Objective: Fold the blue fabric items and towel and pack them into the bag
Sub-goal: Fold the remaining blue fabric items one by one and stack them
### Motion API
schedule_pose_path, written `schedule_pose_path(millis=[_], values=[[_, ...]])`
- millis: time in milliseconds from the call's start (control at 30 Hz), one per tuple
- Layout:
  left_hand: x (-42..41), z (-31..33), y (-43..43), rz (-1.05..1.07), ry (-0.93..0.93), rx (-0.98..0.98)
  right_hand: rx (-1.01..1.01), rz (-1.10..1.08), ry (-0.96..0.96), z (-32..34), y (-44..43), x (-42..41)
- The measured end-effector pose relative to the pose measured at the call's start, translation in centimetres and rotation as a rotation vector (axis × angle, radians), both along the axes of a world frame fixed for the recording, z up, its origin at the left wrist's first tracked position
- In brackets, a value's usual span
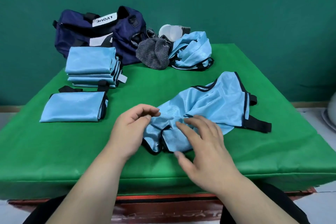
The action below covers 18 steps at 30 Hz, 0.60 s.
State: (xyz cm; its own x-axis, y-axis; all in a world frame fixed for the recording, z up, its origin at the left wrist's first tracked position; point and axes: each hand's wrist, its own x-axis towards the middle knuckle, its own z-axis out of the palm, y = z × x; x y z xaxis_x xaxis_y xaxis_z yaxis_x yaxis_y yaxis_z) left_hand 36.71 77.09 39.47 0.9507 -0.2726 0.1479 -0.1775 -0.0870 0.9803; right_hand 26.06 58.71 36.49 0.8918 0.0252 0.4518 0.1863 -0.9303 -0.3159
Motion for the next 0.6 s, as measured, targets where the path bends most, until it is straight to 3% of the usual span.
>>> schedule_pose_path(millis=[200, 267, 367, 600], values=[[0.9, -0.9, 3.3, -0.141, -0.152, 0.408, -0.194, -0.018, 0.074, -0.1, 3.7, 1.8], [1.3, -1.0, 4.1, -0.202, -0.228, 0.469, -0.239, -0.022, 0.057, 0.2, 4.3, 2.5], [1.9, -1.2, 5.0, -0.264, -0.202, 0.465, -0.321, 0.011, -0.017, 0.8, 4.2, 3.2], [2.1, -1.9, 2.6, -0.281, -0.405, 0.679, 0.150, -0.260, -0.012, 7.4, -0.4, 2.6]])
